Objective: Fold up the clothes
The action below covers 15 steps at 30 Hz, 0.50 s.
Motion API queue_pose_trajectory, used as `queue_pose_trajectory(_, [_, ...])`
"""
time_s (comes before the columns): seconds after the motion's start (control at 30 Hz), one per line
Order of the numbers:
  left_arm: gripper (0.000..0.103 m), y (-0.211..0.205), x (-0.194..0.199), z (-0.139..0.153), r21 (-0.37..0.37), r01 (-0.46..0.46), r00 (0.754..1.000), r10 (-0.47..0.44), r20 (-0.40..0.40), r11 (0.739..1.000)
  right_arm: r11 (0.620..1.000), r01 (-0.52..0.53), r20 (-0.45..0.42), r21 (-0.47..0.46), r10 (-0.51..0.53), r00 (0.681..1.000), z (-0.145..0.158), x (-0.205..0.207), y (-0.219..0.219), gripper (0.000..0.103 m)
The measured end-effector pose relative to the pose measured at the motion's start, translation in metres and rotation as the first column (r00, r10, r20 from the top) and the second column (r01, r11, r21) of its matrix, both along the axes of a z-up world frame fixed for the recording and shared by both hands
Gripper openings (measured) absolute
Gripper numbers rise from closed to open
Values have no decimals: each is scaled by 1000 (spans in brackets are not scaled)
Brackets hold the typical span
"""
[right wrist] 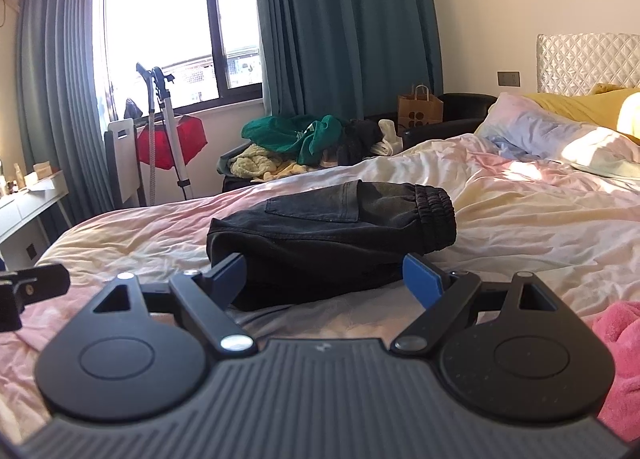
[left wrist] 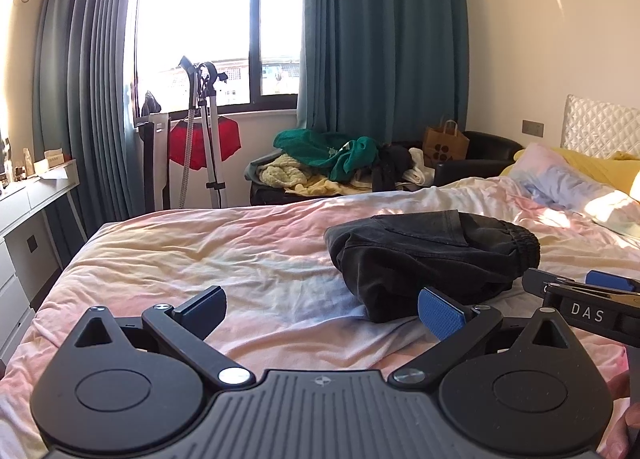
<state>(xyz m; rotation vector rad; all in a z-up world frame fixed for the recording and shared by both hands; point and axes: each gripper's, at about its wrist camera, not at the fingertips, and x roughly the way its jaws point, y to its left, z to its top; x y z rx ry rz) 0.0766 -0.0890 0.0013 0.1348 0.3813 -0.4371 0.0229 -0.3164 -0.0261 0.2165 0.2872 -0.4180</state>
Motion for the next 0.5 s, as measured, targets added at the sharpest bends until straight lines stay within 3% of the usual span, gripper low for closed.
queue_pose_trajectory(0.5, [103,3,-3,-1,-2,2,1000,-2,-5,1000,1000,14,-22,-26,-15,1000,-2,3,7,87])
